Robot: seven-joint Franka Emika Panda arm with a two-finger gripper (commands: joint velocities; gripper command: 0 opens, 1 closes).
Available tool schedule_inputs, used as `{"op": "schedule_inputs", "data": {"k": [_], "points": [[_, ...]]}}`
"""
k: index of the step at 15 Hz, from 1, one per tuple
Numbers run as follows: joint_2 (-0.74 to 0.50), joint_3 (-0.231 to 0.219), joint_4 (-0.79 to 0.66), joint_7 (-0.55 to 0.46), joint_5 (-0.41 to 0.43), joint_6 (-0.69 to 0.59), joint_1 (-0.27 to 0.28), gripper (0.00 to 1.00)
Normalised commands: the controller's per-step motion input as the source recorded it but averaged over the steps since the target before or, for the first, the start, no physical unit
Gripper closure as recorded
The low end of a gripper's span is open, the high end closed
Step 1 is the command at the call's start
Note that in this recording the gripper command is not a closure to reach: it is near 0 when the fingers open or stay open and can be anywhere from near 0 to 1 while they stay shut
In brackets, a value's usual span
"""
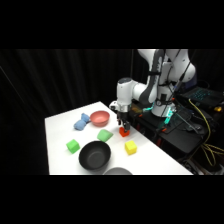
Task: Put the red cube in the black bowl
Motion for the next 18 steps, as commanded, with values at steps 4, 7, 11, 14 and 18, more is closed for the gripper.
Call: {"op": "schedule_inputs", "data": {"k": [4,7,11,14,18], "points": [[0.18,-0.038,0.1,0.0,0.065,0.13,0.069,0.0],[0.1,-0.009,0.06,-0.04,0.105,0.12,0.034,1.0],[-0.12,-0.071,-0.04,0.02,0.059,-0.01,0.109,1.0],[-0.45,-0.284,-0.11,0.22,-0.173,-0.4,0.331,1.0],[-0.67,-0.153,-0.01,0.28,-0.363,-0.68,0.175,1.0]]}}
